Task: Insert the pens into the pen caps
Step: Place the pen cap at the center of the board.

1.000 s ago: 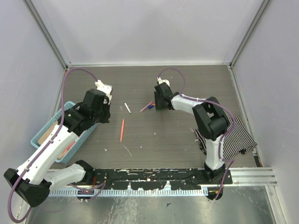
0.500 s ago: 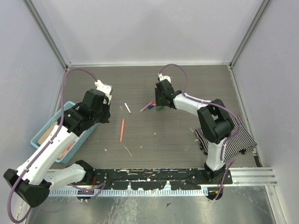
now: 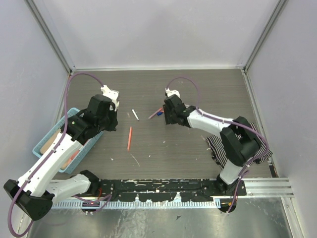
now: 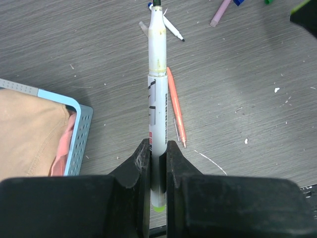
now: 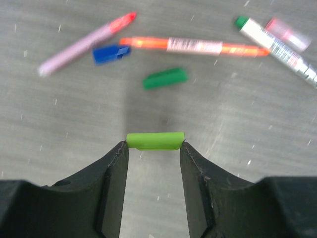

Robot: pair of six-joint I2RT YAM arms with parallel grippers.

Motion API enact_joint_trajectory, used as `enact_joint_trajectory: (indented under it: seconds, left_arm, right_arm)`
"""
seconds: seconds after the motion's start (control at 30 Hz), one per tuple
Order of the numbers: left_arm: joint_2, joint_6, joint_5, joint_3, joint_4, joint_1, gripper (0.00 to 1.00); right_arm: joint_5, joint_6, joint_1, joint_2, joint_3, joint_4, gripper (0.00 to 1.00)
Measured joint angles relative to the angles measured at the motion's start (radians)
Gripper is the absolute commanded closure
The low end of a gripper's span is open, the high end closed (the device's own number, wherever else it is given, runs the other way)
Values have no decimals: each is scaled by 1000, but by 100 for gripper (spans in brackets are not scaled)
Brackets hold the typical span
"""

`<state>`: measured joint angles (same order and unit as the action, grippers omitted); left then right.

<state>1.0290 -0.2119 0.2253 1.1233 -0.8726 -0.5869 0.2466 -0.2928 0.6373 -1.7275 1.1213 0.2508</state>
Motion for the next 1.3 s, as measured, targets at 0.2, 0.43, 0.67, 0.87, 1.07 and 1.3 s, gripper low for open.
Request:
enact_joint_trajectory:
  seconds: [0.2,0.43,0.67,0.87,1.07,1.3]
  left_arm:
    - [-1,0,-7,-13,7,0,100]
    - [-1,-2,-12,-35,8,0,100]
    - [-15,-3,-14,-49,7,0,100]
    - [-24,-5,-14,-49,6,0,100]
    - [-37,-5,-12,-49,-7,0,100]
    - [-89,-5,-3,-49,-44,0,100]
  right_arm:
    - [0,-32,105,101,-129,55,52]
    - [14,-143,233,182,-274,135,52]
    - [67,-273,321,192,-305,182,36]
    - [74,-304,332,196,-306,188,27]
    - [54,-159,332,272,-280,235,25]
    - [-76,106,332,266,-169,280,25]
